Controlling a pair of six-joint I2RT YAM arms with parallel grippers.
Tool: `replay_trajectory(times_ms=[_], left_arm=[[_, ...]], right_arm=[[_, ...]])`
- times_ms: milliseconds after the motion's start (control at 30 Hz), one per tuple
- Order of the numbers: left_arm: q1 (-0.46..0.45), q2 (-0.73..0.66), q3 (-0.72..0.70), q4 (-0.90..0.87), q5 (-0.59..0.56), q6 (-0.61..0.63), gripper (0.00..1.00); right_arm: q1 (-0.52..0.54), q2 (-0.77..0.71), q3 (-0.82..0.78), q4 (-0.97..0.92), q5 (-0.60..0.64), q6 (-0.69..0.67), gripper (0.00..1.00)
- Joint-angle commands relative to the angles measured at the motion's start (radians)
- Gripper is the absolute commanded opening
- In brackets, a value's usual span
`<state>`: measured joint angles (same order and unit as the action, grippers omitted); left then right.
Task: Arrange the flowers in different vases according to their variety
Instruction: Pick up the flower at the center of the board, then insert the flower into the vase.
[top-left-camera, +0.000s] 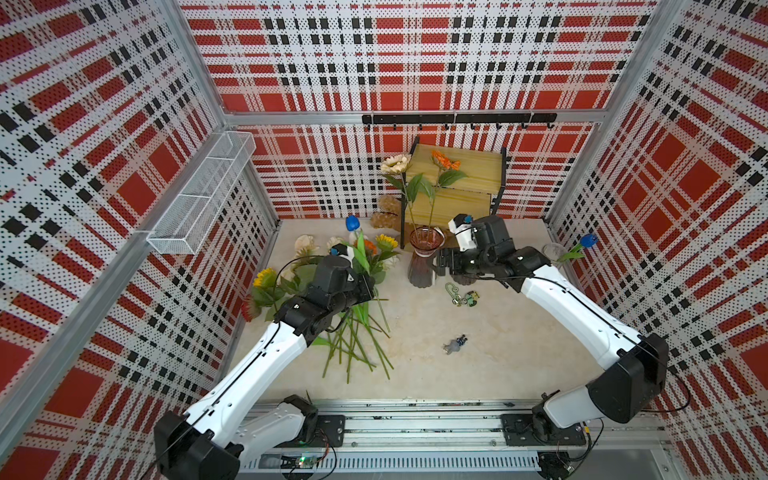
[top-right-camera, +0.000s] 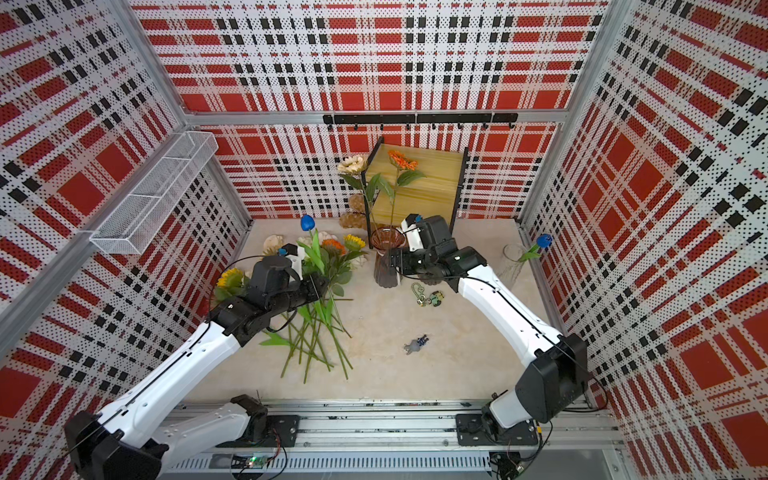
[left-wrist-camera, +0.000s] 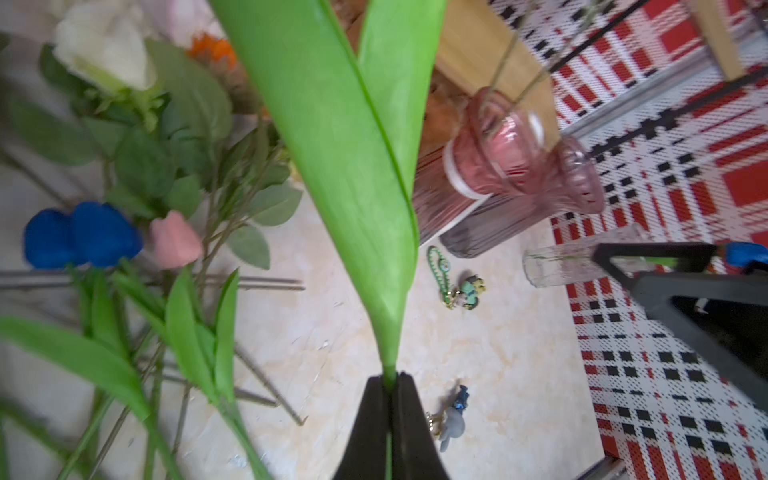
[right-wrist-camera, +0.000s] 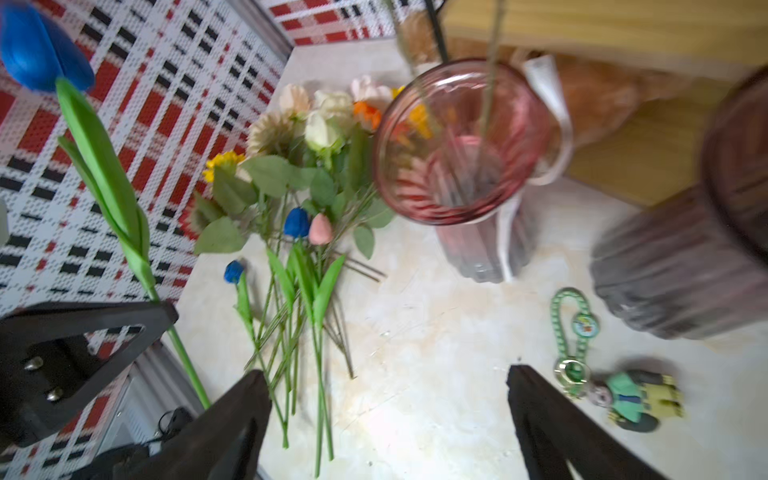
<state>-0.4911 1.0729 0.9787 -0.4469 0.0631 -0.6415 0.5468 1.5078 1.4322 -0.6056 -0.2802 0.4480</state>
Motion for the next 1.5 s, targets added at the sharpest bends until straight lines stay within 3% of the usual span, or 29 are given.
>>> replay_trajectory(times_ms=[0,533,1133,1467], left_arm=[[-0.011,-0.015,0.013,0.124,0.013,0.066,0.0],[-0.06,-0.013,-0.046,0.232,0.043,0.035,0.0],[-0.059,0.029,-0.078,0.269,0.008,0.03,0.0],[-0.06,0.02,-0.086,0.287,0.021,0.018,0.0]], right_arm=[[0.045,0.024,0.025,0.047,-0.069,0.031,0.93],[0.183,0.148,0.068,0.144,-0.152,0.045,0.75],[0.206,0.122,-0.004,0.209,-0.197,0.054,0.73],[0.228,0.162,0.026,0.23,-0.212,0.058,0.57]])
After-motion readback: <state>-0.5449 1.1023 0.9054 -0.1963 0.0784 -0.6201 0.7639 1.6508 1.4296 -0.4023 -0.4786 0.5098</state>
